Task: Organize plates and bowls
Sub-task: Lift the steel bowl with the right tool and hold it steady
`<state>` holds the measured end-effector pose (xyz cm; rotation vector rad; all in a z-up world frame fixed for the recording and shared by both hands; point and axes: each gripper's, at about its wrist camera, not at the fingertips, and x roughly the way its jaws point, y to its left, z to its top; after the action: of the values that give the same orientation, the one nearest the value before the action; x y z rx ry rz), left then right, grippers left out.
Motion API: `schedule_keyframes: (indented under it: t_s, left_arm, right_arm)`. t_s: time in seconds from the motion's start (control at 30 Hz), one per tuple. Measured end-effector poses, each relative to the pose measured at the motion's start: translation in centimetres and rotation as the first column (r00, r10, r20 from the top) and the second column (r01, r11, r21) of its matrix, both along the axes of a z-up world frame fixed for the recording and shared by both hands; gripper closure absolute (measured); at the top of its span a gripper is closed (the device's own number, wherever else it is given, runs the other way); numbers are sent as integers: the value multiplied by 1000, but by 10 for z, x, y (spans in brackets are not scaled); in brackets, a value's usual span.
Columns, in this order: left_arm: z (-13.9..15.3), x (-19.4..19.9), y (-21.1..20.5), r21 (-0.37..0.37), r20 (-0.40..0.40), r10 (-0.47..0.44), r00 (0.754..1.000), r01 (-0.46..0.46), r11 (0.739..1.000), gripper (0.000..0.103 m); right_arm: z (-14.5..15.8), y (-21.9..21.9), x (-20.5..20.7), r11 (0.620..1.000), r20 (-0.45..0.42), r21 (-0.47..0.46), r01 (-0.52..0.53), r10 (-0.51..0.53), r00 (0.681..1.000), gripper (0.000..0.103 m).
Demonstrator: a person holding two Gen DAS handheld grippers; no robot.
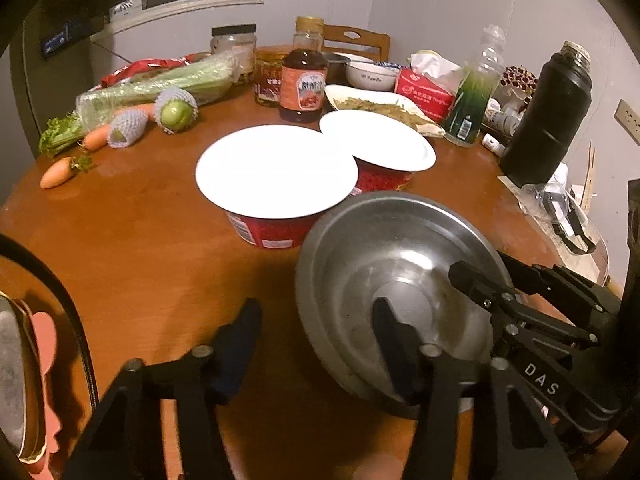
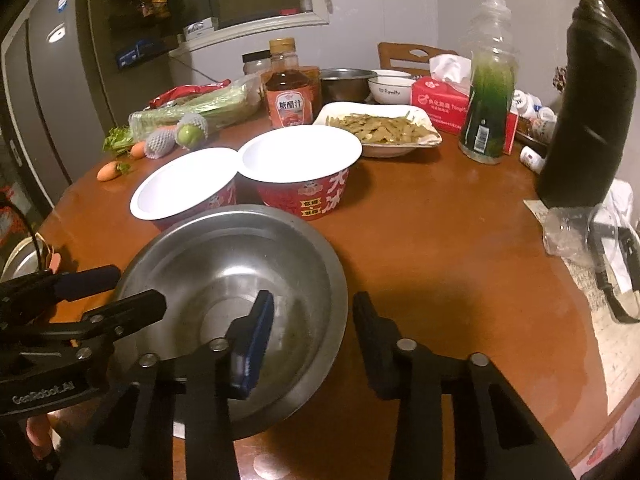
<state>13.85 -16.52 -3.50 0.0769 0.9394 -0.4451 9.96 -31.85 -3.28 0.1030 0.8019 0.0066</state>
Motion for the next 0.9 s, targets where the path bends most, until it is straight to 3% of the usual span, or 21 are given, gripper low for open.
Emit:
schedule_keyframes:
  t_s: [0.1,0.57,0.9]
  left_arm:
    - [-4,2,-3,-32,-34,-31,999,30,999,66]
    - [6,-20,19,4,-16,-15,1000,15,1000,67]
    - [9,-43,36,20,10,-6,1000,5,1000,67]
  right_arm:
    - [0,2,0,1000,-2,-4,-17,17,1000,69]
    - [13,21,-21,997,0,-5,-78,78,997,71]
    - [8,44,-38,993,-15,-2,-120,119,993,71]
